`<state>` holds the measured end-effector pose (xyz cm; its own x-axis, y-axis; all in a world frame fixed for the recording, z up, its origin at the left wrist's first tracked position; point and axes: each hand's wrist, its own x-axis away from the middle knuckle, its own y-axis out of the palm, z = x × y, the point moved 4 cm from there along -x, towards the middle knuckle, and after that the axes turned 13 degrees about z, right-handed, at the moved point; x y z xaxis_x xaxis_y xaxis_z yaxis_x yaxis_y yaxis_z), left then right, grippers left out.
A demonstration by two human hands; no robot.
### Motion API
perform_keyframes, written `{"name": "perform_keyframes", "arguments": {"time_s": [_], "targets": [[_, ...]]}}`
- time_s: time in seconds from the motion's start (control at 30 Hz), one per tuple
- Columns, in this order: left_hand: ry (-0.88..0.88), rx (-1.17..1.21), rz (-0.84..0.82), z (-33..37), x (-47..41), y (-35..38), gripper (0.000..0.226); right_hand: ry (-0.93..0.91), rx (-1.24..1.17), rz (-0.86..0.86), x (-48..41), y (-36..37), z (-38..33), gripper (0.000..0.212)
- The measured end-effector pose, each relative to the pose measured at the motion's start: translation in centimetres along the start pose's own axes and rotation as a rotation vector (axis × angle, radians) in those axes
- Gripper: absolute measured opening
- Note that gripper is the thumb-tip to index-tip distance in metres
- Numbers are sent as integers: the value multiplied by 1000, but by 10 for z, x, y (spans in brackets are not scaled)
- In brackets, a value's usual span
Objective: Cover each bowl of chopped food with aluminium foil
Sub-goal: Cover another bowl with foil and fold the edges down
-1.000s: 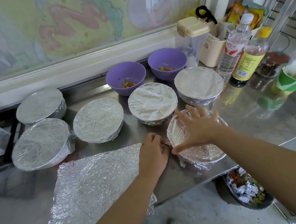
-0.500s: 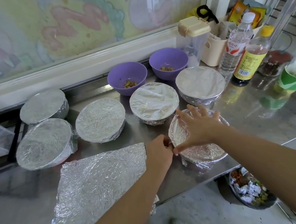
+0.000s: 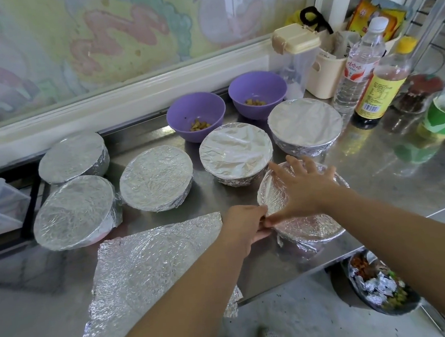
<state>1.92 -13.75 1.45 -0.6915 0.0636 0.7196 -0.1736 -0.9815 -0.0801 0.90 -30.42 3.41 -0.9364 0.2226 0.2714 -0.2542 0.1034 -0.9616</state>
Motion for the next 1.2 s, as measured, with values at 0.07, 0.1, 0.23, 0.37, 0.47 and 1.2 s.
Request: {"name": "perform_keyframes", "arguments": {"time_s": [0.07,0.1,0.23,0.37,0.47,1.2], "targets": [[28,-11,31,0,0,2,16,10,-1,10,1,0,0,150],[46,-22,42,1,-2,3,17,14,-3,11,1,0,0,150],[71,-56,69,3,-2,5,19,31,-3,4,4,-2,-1,148],[-9,-39,70,0,6,6,3,34,-20,2,4,-3,-2,149],[-114,55,34,-3,6,15,22,31,-29,6,4,-3,-2,149],[-181,338,-55,12,-15,22,20,285,-186,-87,6,-8,23,167]]}}
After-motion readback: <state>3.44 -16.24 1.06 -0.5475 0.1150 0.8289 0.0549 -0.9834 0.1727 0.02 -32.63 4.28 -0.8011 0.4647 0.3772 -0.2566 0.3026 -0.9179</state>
